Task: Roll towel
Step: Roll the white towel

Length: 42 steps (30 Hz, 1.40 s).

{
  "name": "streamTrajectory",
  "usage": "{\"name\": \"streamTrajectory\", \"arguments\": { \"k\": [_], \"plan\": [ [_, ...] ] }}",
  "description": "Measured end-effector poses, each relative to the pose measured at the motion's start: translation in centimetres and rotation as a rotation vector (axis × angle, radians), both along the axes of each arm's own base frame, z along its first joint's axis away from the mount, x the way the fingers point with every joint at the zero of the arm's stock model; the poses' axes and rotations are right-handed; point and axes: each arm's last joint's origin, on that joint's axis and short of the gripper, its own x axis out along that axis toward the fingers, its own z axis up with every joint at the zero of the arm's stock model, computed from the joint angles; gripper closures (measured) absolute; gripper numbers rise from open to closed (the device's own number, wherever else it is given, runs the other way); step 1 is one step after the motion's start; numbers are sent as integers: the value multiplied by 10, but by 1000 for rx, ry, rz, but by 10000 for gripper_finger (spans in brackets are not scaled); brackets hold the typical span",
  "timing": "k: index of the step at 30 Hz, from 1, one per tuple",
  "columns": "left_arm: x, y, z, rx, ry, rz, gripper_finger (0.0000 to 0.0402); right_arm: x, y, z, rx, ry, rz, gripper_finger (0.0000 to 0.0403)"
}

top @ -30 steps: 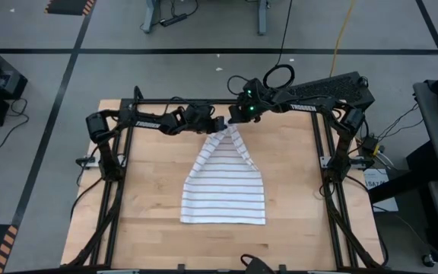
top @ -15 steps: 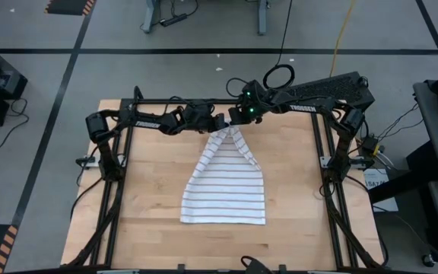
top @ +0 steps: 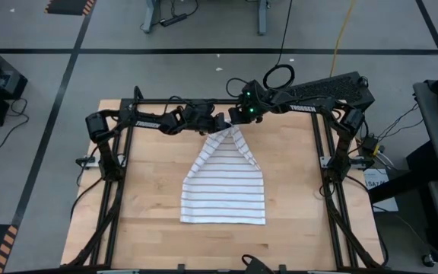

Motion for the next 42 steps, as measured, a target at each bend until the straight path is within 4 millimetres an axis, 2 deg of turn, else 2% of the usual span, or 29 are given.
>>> {"name": "streamTrajectory", "arguments": {
  "k": [7, 13, 16, 18, 22, 26, 29, 33, 42],
  "plan": [
    [-9, 14, 1, -73, -41, -147, 205, -2, -2, 0, -8, 6, 2, 401],
    [-27, 34, 15, -70, -117, -272, 198, -3, -1, -2, -4, 26, 13, 401],
    [-34, 36, 20, -13, -111, -316, 198, -3, -1, -2, -2, 26, 12, 401],
    [-33, 27, 21, 77, -72, -373, 198, -3, -1, -2, -2, 26, 12, 401],
    [-21, -5, 12, 284, 98, -413, 194, -3, -1, -2, 3, 26, 9, 401],
    [-8, -35, 8, 386, 223, -331, 174, -4, 0, -3, 15, 34, 10, 401],
    [-3, -50, 8, 469, 288, -246, 162, -5, 1, -4, 23, 45, 11, 401],
    [2, -56, 3, 538, 355, -154, 159, -5, 1, -4, 34, 38, 20, 401],
    [17, -51, -29, 561, 356, -177, 160, -8, 0, -5, 56, 56, 17, 401]
  ]
}}
